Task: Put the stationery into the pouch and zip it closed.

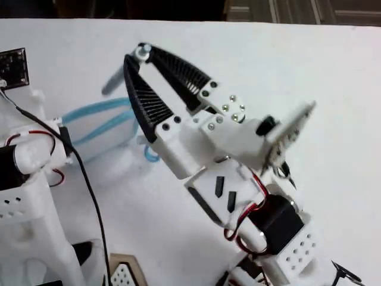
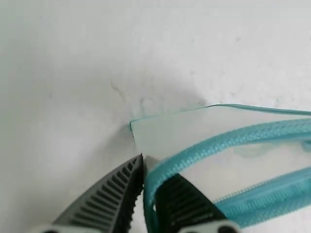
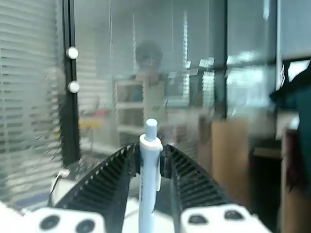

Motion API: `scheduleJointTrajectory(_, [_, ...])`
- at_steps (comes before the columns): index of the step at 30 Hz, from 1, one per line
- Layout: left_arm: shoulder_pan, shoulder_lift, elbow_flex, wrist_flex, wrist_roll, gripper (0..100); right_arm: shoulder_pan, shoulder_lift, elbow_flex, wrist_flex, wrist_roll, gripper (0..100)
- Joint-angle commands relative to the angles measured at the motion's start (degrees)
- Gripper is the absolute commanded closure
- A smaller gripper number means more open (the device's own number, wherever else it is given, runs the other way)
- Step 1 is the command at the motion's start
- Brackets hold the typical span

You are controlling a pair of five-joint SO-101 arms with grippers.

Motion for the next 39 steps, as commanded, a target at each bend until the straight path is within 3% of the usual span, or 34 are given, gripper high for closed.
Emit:
scheduleJointTrajectory(1, [0.4,-1.2,-0.4,-1.4,-0.4,98,-0.7,-0.5,0.5,2.1,-3.8,98.1])
scheduleJointTrajectory(15, [0.4,-1.2,-0.3,-1.8,-0.4,98,-1.5,7.4,12.5,-4.4,-4.0,96.7])
scheduleJointTrajectory(17, [0.4,-1.2,-0.3,-1.8,-0.4,98,-2.8,8.3,12.5,-3.6,-3.9,89.3])
scheduleJointTrajectory(21, [0.4,-1.2,-0.3,-1.8,-0.4,98,-6.1,7.3,12.0,1.1,-3.9,62.9])
scheduleJointTrajectory(24, [0.4,-1.2,-0.3,-1.8,-0.4,98,-6.0,6.2,7.6,6.8,-4.0,59.7])
scheduleJointTrajectory(28, [0.4,-1.2,-0.3,-1.8,-0.4,98,0.1,7.3,-2.7,16.3,-4.0,62.3])
scheduleJointTrajectory(31, [0.4,-1.2,-0.3,-1.8,-0.4,98,8.8,11.7,-10.8,25.4,-3.3,63.9])
scheduleJointTrajectory(35, [0.4,-1.2,-0.3,-1.8,-0.4,98,18.5,22.5,-21.6,41.4,7.2,65.2])
scheduleJointTrajectory(39, [0.4,-1.2,-0.3,-1.8,-0.4,98,24.0,36.2,-29.0,54.9,25.8,67.1])
